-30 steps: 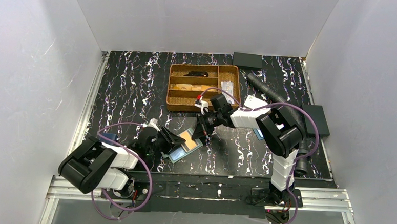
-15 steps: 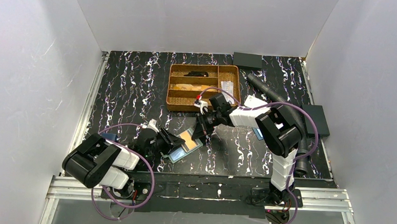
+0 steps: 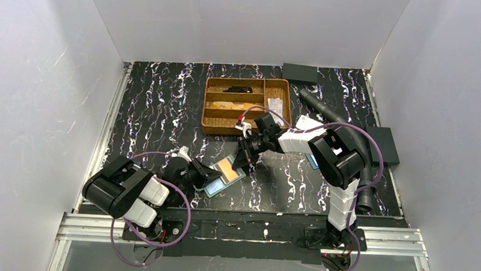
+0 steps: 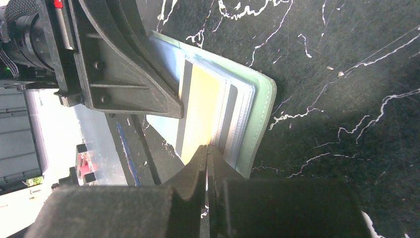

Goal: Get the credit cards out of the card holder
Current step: Remove the credit card from the card holder.

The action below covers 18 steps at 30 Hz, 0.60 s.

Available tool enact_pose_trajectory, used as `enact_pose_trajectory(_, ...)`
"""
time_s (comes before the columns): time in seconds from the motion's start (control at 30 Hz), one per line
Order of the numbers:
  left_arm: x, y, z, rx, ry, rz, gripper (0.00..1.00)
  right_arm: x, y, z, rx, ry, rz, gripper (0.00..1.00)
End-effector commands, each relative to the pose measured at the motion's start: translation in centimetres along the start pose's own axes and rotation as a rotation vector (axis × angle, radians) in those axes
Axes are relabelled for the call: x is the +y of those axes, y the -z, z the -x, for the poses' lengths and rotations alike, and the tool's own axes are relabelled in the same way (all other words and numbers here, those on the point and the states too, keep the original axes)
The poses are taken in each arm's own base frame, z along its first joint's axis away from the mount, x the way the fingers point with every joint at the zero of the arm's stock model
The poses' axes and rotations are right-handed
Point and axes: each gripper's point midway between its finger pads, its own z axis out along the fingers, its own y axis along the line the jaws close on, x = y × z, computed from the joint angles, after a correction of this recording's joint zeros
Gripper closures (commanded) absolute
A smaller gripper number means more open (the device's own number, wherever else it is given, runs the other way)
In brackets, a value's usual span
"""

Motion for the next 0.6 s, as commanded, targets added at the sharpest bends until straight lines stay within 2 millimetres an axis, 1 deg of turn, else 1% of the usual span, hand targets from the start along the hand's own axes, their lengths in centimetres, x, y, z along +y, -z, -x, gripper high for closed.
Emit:
enact_pose_trajectory(0.0,9.4,1.7,-1.5,0.021,0.007,0.339,1.0,-2.3,-1.8,-5.0,0.136,-0.06,-0.104,0.94)
enact_pose_trajectory(0.1,9.3,1.5,-1.3,0.021,0.005,0.326,1.0,-2.9,-1.7,-5.0,0.136,-0.06,-0.137,0.94)
enact_pose_trajectory(0.13,9.6,1.8,-1.5,0.025,0.005,0.33,1.0,-3.1,-1.7,-5.1,0.136,-0.058,-0.152,0.93)
enact_pose_trajectory(0.23,9.6,2.0,-1.6,0.037,-0.01,0.299,1.0,-4.1,-1.4,-5.0,0.137,-0.053,-0.213,0.94)
enact_pose_trajectory(0.37,9.1,2.2,-1.9,0.078,-0.021,0.242,1.0,-5.5,-1.2,-5.3,0.15,-0.061,-0.289,0.93)
enact_pose_trajectory(0.47,8.8,2.3,-2.1,0.105,-0.017,0.208,1.0,-6.1,-1.1,-5.4,0.156,-0.068,-0.318,0.93)
enact_pose_trajectory(0.53,8.3,2.4,-2.2,0.119,-0.021,0.167,1.0,-6.3,-1.0,-5.4,0.155,-0.065,-0.332,0.93)
enact_pose_trajectory(0.57,8.4,2.6,-2.4,0.129,-0.016,0.163,1.0,-6.3,-1.0,-5.4,0.153,-0.062,-0.336,0.92)
